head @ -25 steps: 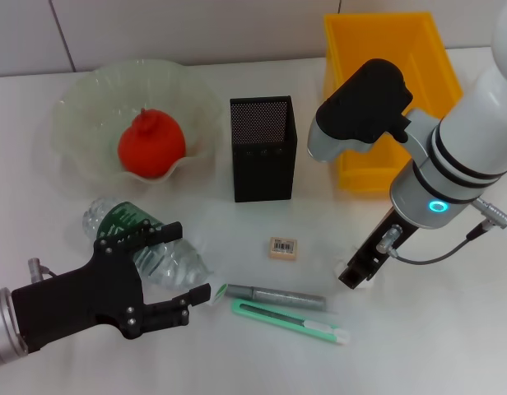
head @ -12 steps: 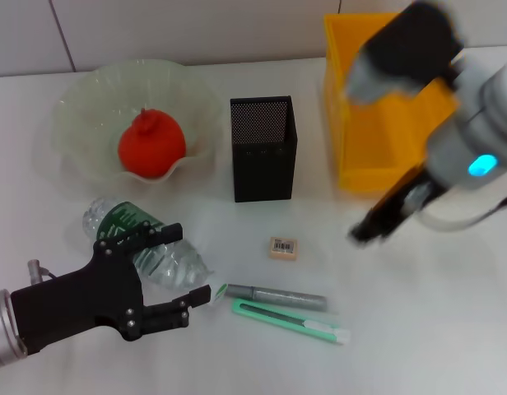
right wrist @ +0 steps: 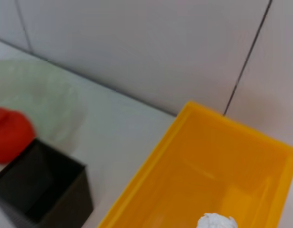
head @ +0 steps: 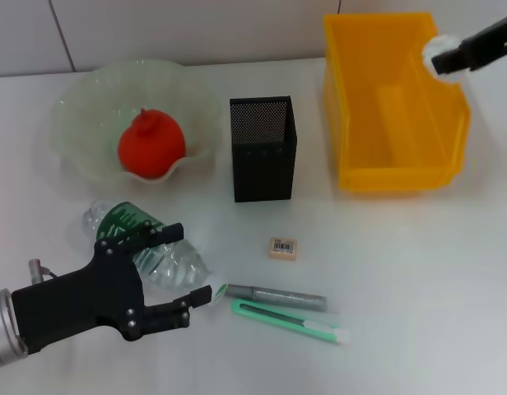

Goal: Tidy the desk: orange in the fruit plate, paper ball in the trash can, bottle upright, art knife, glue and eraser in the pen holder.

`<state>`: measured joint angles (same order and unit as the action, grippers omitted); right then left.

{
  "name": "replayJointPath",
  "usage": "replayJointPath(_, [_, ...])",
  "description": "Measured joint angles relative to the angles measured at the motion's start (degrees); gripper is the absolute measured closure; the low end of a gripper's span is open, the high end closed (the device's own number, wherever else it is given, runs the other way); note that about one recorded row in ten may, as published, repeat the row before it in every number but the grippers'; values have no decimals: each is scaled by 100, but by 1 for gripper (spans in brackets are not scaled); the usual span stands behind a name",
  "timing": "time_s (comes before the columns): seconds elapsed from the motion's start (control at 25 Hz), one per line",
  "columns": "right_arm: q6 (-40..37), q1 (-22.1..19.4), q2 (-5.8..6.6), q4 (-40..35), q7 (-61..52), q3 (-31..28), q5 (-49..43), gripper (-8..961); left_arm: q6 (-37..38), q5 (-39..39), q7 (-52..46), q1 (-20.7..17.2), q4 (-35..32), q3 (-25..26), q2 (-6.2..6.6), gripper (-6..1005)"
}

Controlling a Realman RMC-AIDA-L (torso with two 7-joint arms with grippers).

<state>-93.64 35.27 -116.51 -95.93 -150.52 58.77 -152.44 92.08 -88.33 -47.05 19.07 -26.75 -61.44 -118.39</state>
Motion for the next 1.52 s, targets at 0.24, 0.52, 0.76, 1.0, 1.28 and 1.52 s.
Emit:
replayJointPath(0.24, [1154,329,-54,1559,326,4,-122,585,4,-1,-18,21,3,-5,0,134])
replayJointPath(0.52, [1907,536,-227,2299,462,137,-427,582,4,-1,-32,27,3,-8,0,134])
replayJointPath(0.76, [1876,599,-251,2274,433,150,-517,330,3,0,-29,27,3,-8,5,135])
replayJointPath(1.0, [1696,38,-279,1045,493,157,204,152,14,12,3,14,3,22,8,135])
replayJointPath(1.28, [1706,-1434,-298,-211,1631,118,2740,113,39,29,7,-16,-16,45,10,135])
replayJointPath(1.52, [1716,-2585,-302,251,3412,83,5030,113,84,42,22,-24,-45,77,10,135])
